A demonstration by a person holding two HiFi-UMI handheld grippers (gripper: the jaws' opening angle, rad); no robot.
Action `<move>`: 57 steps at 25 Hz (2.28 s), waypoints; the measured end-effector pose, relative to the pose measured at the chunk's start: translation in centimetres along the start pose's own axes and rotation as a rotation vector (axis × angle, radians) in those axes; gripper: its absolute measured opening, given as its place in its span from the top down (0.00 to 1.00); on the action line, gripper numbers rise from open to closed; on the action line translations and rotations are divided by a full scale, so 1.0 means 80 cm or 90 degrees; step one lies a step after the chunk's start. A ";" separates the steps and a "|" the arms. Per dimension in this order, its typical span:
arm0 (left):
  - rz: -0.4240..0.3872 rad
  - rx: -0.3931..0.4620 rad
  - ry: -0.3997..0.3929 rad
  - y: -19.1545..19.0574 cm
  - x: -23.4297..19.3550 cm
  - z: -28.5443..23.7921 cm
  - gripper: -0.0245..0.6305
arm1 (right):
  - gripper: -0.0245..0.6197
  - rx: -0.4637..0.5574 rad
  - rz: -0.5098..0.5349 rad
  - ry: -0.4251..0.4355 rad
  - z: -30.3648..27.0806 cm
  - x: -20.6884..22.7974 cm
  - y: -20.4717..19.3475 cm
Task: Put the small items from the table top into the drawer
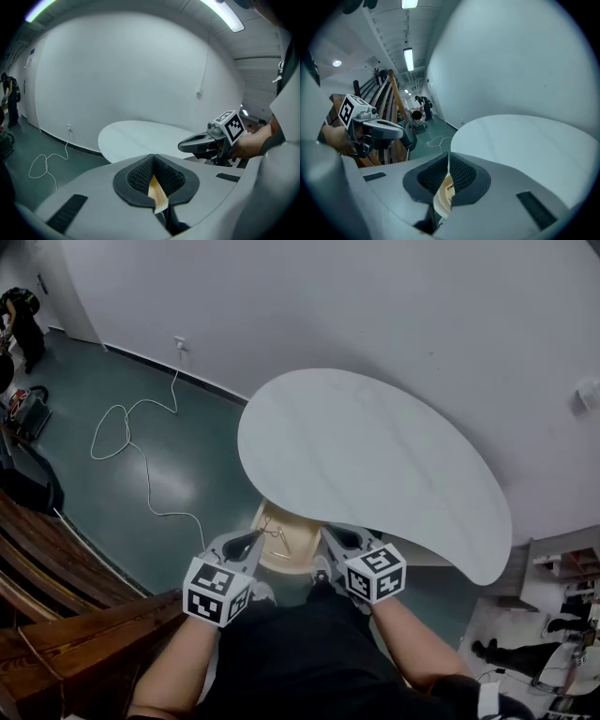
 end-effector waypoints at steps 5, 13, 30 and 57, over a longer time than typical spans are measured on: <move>-0.015 0.019 -0.002 0.017 0.007 0.004 0.94 | 0.95 0.037 0.000 -0.003 0.016 0.000 0.014; -0.017 0.007 0.008 0.012 0.006 -0.003 0.94 | 0.95 0.037 0.022 -0.010 0.028 0.004 0.014; -0.019 0.003 0.016 0.014 0.004 -0.005 0.94 | 0.95 0.039 0.012 -0.004 0.027 0.006 0.012; -0.011 0.001 0.027 0.009 0.000 -0.002 0.94 | 0.95 0.019 0.012 0.009 0.021 0.004 0.003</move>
Point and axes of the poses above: the fingertips, and each gripper's own axes: z backward along the fingers, x to its right, y out of its top, the point moved 4 cm from there along z, backward along the fingers, and after that the axes turned 10 degrees about x, right-handed, at the moved point
